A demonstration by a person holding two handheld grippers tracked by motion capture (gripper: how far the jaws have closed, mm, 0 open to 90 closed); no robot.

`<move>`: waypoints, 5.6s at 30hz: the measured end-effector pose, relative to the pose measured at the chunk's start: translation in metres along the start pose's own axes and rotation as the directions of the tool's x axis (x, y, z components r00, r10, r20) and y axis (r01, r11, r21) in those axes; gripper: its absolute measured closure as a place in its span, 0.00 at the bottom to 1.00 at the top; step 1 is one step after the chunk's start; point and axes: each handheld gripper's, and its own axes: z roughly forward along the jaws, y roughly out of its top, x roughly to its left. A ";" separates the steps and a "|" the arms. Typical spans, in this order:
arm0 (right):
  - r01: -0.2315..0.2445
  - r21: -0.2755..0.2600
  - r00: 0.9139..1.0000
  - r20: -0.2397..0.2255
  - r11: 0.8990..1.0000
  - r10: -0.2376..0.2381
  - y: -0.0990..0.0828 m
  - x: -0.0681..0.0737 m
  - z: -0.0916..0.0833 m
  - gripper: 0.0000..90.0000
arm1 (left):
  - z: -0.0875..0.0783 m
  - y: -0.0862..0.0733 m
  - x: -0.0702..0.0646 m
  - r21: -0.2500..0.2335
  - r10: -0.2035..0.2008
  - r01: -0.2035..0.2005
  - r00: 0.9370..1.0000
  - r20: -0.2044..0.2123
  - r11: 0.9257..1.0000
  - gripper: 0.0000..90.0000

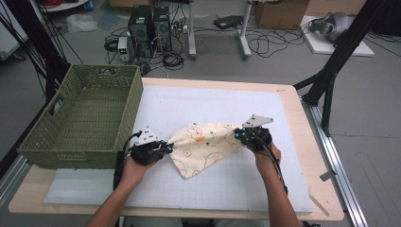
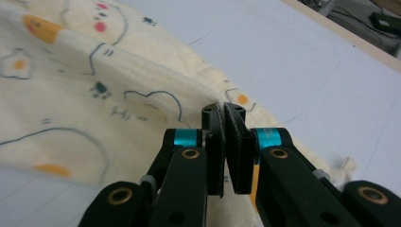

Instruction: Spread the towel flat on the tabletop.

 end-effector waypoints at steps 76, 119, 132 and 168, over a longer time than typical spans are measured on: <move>0.017 -0.043 0.974 -0.226 0.999 -0.026 -0.036 0.058 -0.010 0.69 | 0.077 0.047 -0.024 0.106 0.038 -0.046 0.997 0.072 0.993 0.96; -0.146 -0.057 0.981 -0.139 0.988 0.137 -0.042 0.013 -0.049 0.55 | 0.037 0.032 -0.018 0.029 -0.004 0.005 1.000 -0.011 1.000 0.44; -0.116 0.127 0.983 -0.130 0.985 0.132 -0.043 0.003 0.010 0.70 | 0.003 -0.004 -0.006 0.099 -0.079 0.081 0.997 -0.024 0.992 0.35; -0.121 -0.081 0.977 0.167 0.989 0.133 0.012 -0.037 0.010 0.60 | -0.001 -0.006 -0.008 0.082 0.006 -0.005 1.000 -0.018 0.997 0.90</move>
